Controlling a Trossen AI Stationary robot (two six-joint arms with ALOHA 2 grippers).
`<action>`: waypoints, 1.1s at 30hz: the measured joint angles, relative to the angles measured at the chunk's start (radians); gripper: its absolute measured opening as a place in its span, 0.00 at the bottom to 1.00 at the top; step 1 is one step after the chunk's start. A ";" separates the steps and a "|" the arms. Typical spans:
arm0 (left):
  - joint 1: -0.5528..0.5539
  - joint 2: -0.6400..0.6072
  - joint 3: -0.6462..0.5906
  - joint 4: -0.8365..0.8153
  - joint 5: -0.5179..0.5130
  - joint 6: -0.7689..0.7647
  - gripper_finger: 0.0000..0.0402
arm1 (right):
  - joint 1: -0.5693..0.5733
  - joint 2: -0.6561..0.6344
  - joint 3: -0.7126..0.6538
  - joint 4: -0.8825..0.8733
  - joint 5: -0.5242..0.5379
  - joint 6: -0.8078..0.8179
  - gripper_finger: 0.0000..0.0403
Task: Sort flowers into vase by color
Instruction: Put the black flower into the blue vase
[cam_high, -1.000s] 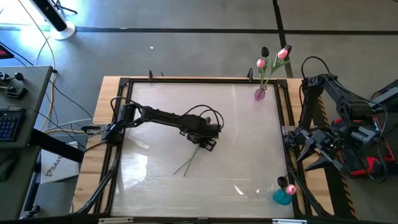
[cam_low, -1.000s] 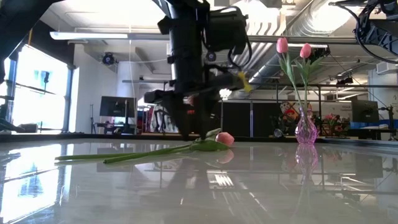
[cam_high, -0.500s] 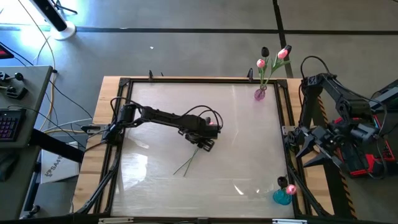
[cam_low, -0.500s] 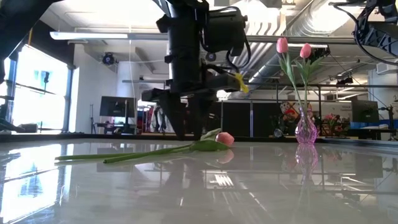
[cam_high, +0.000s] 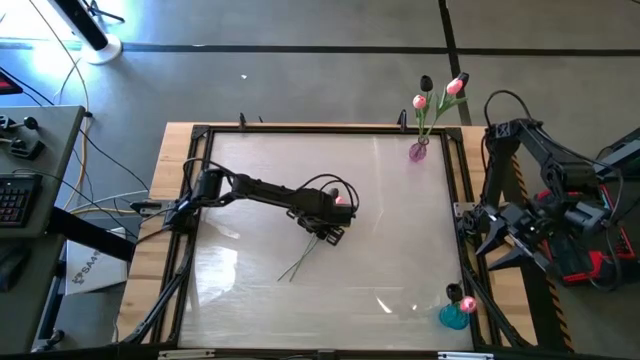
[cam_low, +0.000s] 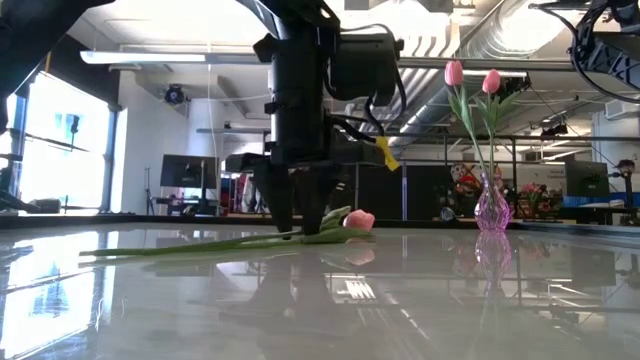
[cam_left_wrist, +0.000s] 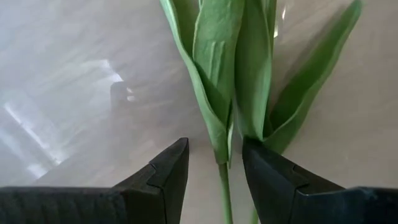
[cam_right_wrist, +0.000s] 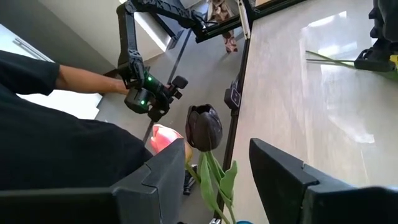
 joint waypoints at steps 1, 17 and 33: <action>-0.001 0.000 0.000 0.000 -0.001 0.000 0.35 | 0.000 0.001 0.000 0.000 0.000 0.003 0.41; -0.005 -0.042 -0.008 -0.052 0.017 0.000 0.03 | 0.000 0.005 0.000 0.000 0.003 0.024 0.41; -0.035 -0.264 -0.005 0.164 -0.192 0.055 0.00 | -0.042 0.003 -0.003 -0.056 0.405 0.022 0.41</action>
